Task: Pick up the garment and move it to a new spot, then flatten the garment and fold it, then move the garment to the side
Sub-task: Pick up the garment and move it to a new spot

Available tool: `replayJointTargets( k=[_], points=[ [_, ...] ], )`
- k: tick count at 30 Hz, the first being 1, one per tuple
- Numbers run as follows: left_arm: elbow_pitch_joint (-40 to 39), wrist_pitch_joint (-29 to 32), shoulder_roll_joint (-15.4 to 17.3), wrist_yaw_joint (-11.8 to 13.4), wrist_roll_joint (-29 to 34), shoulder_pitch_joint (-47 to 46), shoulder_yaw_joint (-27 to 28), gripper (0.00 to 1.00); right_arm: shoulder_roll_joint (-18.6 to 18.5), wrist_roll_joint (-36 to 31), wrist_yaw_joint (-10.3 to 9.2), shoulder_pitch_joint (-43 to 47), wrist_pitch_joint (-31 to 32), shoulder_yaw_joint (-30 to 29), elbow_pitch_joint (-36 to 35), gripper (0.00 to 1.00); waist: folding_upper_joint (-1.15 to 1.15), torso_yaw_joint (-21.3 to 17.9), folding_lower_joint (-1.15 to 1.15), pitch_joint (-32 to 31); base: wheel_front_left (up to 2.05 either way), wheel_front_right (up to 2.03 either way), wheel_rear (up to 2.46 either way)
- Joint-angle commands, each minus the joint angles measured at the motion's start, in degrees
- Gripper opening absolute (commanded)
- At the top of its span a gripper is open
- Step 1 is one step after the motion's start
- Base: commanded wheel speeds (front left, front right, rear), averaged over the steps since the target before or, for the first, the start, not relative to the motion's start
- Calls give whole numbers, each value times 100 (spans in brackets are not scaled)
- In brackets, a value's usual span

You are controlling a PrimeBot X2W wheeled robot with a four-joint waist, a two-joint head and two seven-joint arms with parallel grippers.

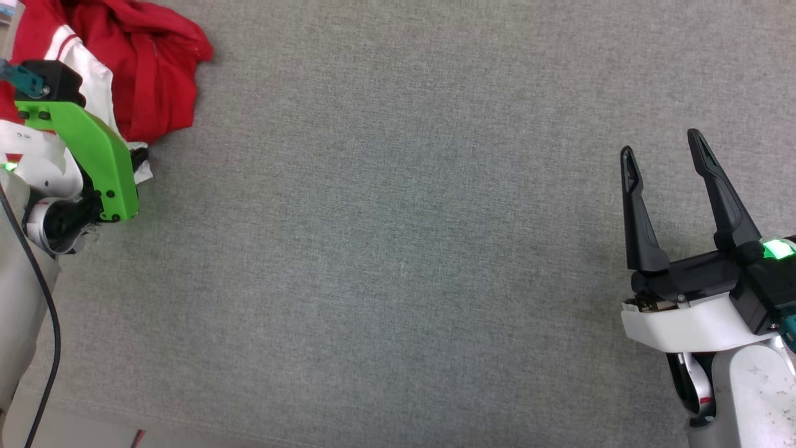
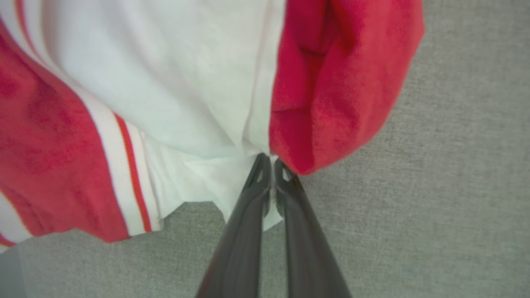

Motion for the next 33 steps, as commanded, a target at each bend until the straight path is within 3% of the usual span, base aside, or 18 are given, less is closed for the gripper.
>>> replayJointTargets(
  k=[1, 8, 19, 26, 33],
  points=[
    [91, -76, -18, -14, -38, 55, -119, 0, 12, 75, -4, -2, -27, -7, 27, 100, 0, 52, 0, -125, 0, 0, 0],
    [-242, -679, 246, -14, -58, -151, -320, 0, 75, 173, -4, 153, -27, -45, 111, 100, 0, 216, 0, -550, 0, 0, 0],
    [-1453, -1234, 499, -14, 165, -580, -740, 0, 147, 367, -4, 392, -27, -145, 215, 100, 0, 259, 0, -1183, 0, 0, 0],
    [-2199, -1302, 294, -14, 404, -851, -1012, 0, 153, 680, -4, 421, -27, -163, 226, 100, 0, -115, 0, -1380, 0, 0, 0],
    [-2835, -1251, -218, -14, 601, -1172, -1488, 0, 153, 924, -4, 404, -27, -252, 203, 100, 0, -777, 0, -1366, 0, 0, 0]
  ],
)
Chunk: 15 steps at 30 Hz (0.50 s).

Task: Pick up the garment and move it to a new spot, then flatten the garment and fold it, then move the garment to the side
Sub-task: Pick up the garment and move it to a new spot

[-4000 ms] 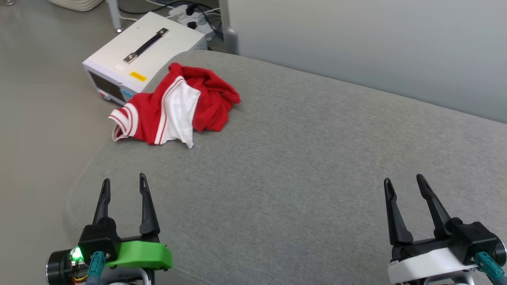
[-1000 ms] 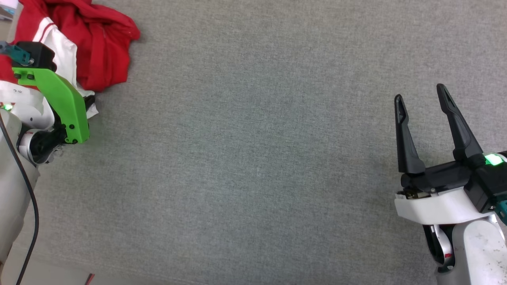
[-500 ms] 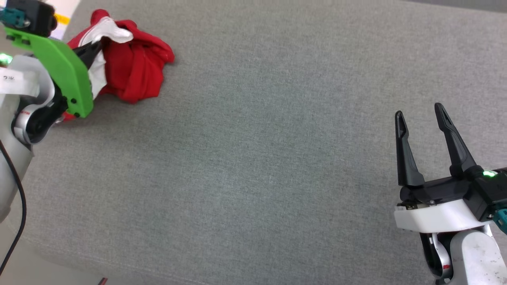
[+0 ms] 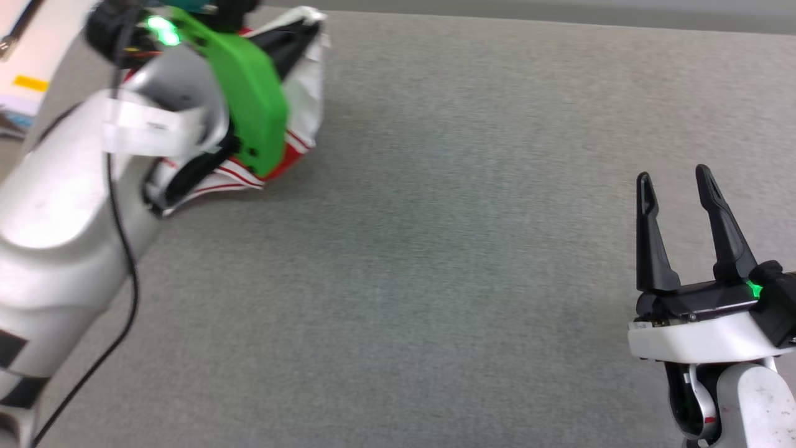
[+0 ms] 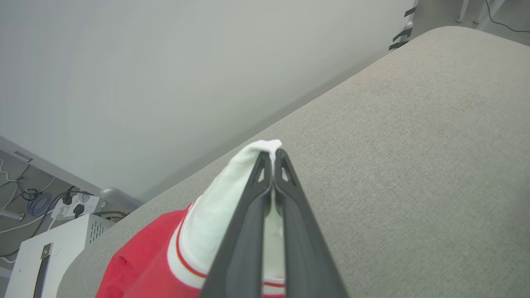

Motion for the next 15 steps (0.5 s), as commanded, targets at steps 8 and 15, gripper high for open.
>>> replayJointTargets(
  k=[8, 15],
  points=[
    [-173, -44, -916, -14, 102, -520, -913, 0, -11, 276, -4, -25, -26, -162, -31, 100, 0, -1149, 0, 173, 0, 0, 0],
    [157, -269, -1769, -14, -64, -758, -1868, 0, -11, 410, -4, -99, -26, -422, -50, 100, 0, -1573, 0, 411, 0, 0, 0]
  ],
)
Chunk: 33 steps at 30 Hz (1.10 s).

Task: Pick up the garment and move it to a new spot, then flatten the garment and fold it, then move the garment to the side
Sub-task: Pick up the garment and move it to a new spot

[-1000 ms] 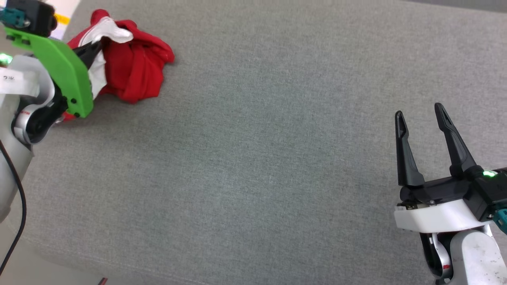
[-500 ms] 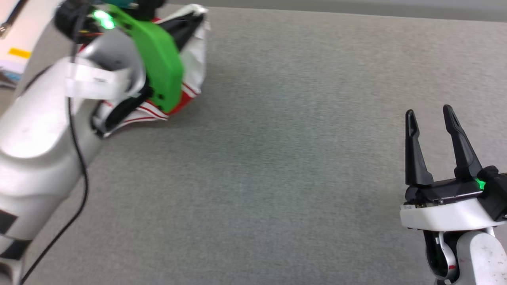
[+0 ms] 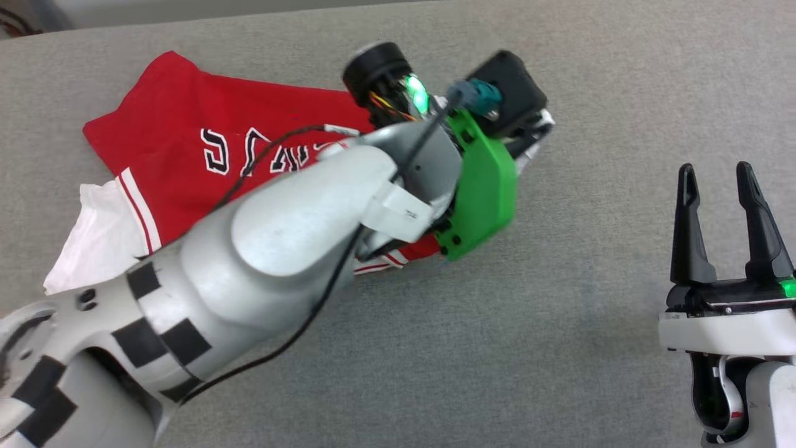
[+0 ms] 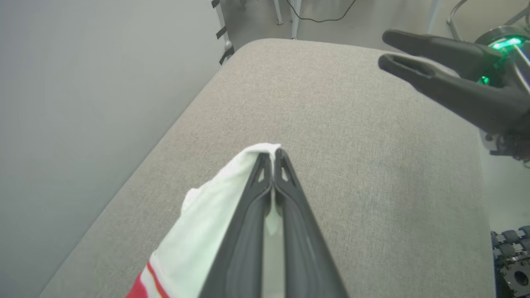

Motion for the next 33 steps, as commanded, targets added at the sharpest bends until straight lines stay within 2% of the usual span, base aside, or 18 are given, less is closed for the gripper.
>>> replayJointTargets(
  k=[1, 4, 8, 11, 16, 22, 23, 24, 27, 28, 33],
  points=[
    [88, -59, -137, -14, -94, -101, -170, 0, -9, 36, -4, -103, -27, -32, -40, 100, 0, -350, 0, 264, 0, 0, 0],
    [263, -110, -429, -14, -126, -55, -500, 0, -9, 82, -4, -168, -27, -128, -68, 100, 0, -460, 0, 404, 0, 0, 0],
    [428, -106, -755, -14, -79, 137, -625, 0, -8, 118, -4, -242, -27, -170, -93, 100, 0, -540, 0, 596, 0, 0, 0],
    [407, 243, -1062, -14, 252, 581, -635, 0, -8, 145, -4, -329, -27, -147, -107, 100, 0, -609, 0, 788, 0, 0, 0],
    [670, 721, -1237, -14, 799, 1383, -637, 0, -8, 177, -4, -455, -27, -106, -100, 100, 0, -715, 0, 969, 0, 0, 0],
    [1148, 671, -1283, -14, 1114, 1765, -638, 0, -8, 168, -4, -466, -27, -93, -64, 100, 0, -724, 0, 991, 0, 0, 0],
    [1234, 569, -1295, -14, 1142, 1785, -638, 47, -8, 161, -4, -463, -27, -90, -53, 100, 0, -711, 0, 972, 0, 0, 0],
    [1284, 441, -1308, -14, 1166, 1779, -638, 100, -8, 152, -4, -456, -27, -97, -43, 100, 0, -688, 0, 944, 0, 0, 0],
    [1377, -108, -1366, -14, 1208, 1669, -638, 100, -8, 103, -4, -417, -27, -120, -22, 100, 0, -576, 0, 804, 0, 0, 0],
    [1387, -787, -1400, -14, 1165, 1473, -638, 100, -8, 34, -4, -355, -27, -154, -4, 100, 0, -423, 0, 590, 0, 0, 0],
    [1577, -2081, -1416, -8, 894, 1192, -536, 100, -8, -84, -4, -197, -27, -164, 24, 100, 0, -158, 0, 126, 0, 0, 0]
  ],
)
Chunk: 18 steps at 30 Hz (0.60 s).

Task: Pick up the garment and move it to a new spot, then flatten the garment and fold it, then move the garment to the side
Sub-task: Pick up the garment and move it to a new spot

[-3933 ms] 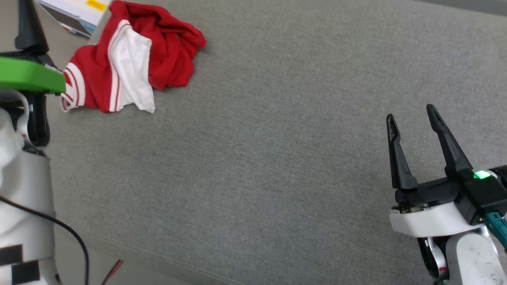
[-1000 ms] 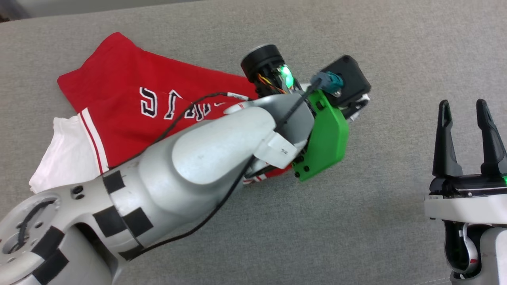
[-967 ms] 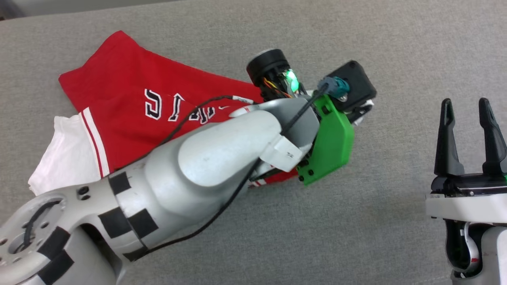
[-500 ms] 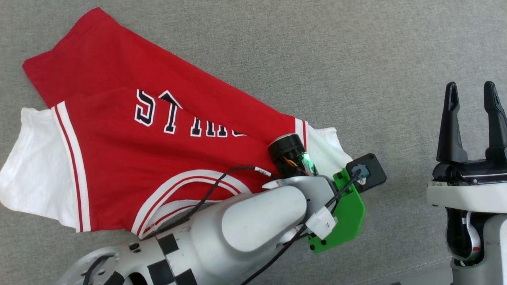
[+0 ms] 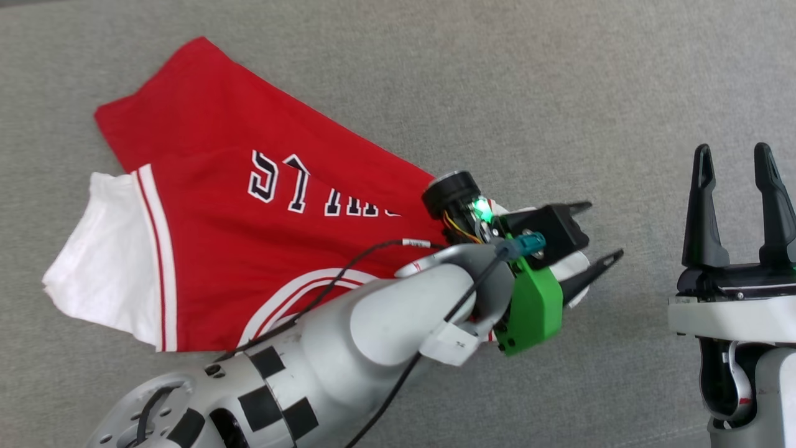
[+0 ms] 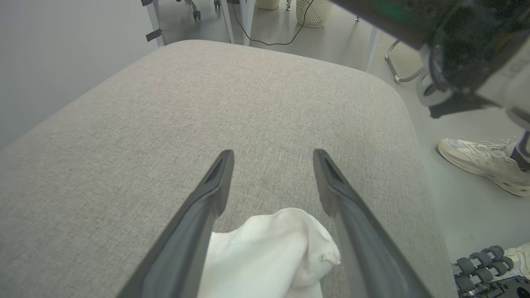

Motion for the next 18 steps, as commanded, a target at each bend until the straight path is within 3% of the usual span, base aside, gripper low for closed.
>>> replayJointTargets(
  k=[1, 4, 5, 10, 18],
  points=[
    [89, -249, -17, 47, 52, -116, 44, 100, -9, -45, -4, 93, -27, -9, 12, 100, 0, 318, 0, -434, 0, 0, 0],
    [226, -667, -17, 241, -27, -40, 260, 100, -9, -94, -4, 215, -27, -3, 37, 100, 0, 454, 0, -686, 0, 0, 0],
    [292, -907, 108, 631, -22, 151, 738, 100, -9, -132, -4, 387, -27, -9, 57, 100, 0, 630, 0, -947, 0, 0, 0],
    [-320, -940, 681, 1260, 366, 631, 1739, 100, -9, -157, -4, 576, -27, -13, 73, 100, 0, 812, 0, -1172, 0, 0, 0],
    [-1578, -942, 1485, 1896, 1112, 2028, 3477, 100, -9, -197, -4, 777, -27, -24, 108, 100, 0, 1021, 0, -1438, 0, 0, 0]
  ],
)
